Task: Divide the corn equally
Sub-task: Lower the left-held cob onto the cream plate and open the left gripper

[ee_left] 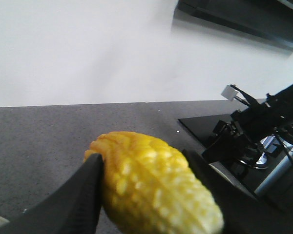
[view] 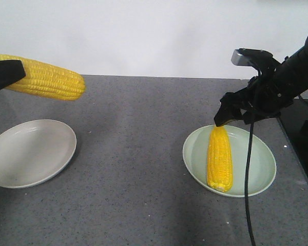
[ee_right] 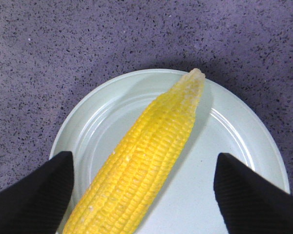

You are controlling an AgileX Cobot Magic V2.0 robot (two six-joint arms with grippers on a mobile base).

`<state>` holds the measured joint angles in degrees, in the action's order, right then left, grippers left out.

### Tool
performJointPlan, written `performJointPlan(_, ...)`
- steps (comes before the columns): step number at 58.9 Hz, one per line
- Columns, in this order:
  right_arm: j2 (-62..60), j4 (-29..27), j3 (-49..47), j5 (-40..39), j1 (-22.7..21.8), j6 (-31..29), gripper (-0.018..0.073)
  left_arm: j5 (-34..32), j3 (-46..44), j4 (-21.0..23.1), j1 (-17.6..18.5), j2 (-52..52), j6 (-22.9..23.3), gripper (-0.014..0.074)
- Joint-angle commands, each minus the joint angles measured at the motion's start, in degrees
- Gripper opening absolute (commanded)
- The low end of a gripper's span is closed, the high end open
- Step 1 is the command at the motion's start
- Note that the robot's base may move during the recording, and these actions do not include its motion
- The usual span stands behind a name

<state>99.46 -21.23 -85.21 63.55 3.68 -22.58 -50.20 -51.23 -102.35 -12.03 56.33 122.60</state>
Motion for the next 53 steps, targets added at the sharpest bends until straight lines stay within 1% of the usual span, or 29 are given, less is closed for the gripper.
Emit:
performJointPlan(1,-2.6,-1.1,-1.5,-0.2,-0.3,0.0,0.0578,-0.7,-1.6,-0.2,-2.1,-0.5,1.3,-0.0006)
performJointPlan(7,-3.4,-1.2,-1.5,-0.3,-0.3,0.0,0.0578,-0.1,-1.6,-0.2,-3.9,-0.5,1.3,-0.0006)
performJointPlan(13,-4.7,-1.1,-1.5,-0.9,-0.3,0.0,0.0578,0.1,-1.6,-0.2,-6.5,-0.3,1.3,-0.0008)
performJointPlan(21,-6.3,-1.1,-1.5,-1.8,-0.3,0.0,0.0578,-1.0,-0.9,-0.2,-9.5,1.7,1.3,-0.0008)
performJointPlan(25,-6.5,-1.2,-1.6,-1.9,-0.3,0.0,0.0578,0.0,1.1,-0.2,-11.1,2.4,1.3,-0.0008)
performJointPlan(32,-6.7,-1.4,-1.6,-1.7,-0.3,0.0,0.0578,2.0,7.7,-0.2,-14.0,3.8,1.3,-0.0008)
performJointPlan(37,-6.7,-1.4,-1.6,-1.8,-0.3,0.0,0.0578,0.4,12.0,-0.2,-14.0,4.2,1.3,-0.0008)
performJointPlan(42,-6.7,-1.4,-1.6,-2.3,-0.3,0.0,0.0570,-0.5,14.3,-0.2,-14.0,4.2,1.3,-0.0008)
performJointPlan(50,-6.7,-1.6,-1.6,-2.8,-0.3,0.0,0.0546,-0.4,14.8,-0.2,-14.0,4.2,1.3,-0.0008)
performJointPlan(53,-6.7,-1.6,-1.6,-2.8,-0.3,0.0,0.0537,-1.7,14.8,-0.2,-14.0,4.2,1.3,-0.0008)
